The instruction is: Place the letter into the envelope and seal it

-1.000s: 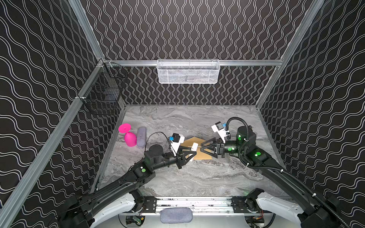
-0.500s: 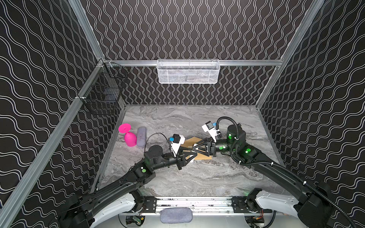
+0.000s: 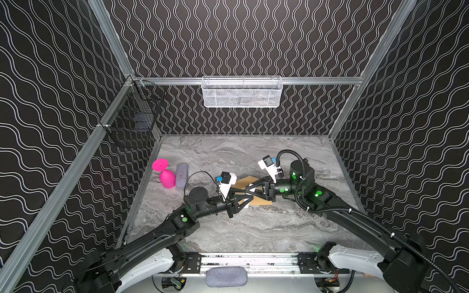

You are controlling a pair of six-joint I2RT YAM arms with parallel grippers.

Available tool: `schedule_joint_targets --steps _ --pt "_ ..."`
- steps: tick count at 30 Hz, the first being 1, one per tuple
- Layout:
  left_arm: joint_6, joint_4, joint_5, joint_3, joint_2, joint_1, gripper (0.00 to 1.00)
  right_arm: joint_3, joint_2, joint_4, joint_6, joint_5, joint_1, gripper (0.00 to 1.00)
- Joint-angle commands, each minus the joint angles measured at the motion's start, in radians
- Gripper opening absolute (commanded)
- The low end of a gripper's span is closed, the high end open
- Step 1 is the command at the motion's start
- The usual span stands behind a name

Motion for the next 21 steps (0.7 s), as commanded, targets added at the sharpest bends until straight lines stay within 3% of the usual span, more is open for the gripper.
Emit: schedule_joint_targets --steps 1,4,7,11,15,21 --pt "0.028 -0.008 -0.016 0.005 0.007 0.000 0.15 0.033 -0.002 -0.042 -0.008 -0.027 0.004 0.15" --pt "0.026 -0.008 -0.022 0.007 0.010 0.000 0.23 0.049 0.001 -0.074 -0.021 -0.013 0.004 0.11" --pt "0.025 -0.004 -0.011 0.014 0.018 0.000 0.40 0.067 0.010 -0.106 -0.041 -0.012 0.005 0.09" --pt "0.054 -0.085 0.009 0.030 -0.006 0.000 0.58 0.153 0.032 -0.310 -0.202 0.019 0.002 0.07" --pt "0.108 -0.206 0.021 0.045 -0.063 0.000 0.66 0.238 0.068 -0.505 -0.365 0.017 -0.016 0.06" --pt "0.128 -0.239 0.095 0.067 -0.045 0.002 0.66 0.337 0.126 -0.653 -0.479 -0.024 -0.015 0.02"
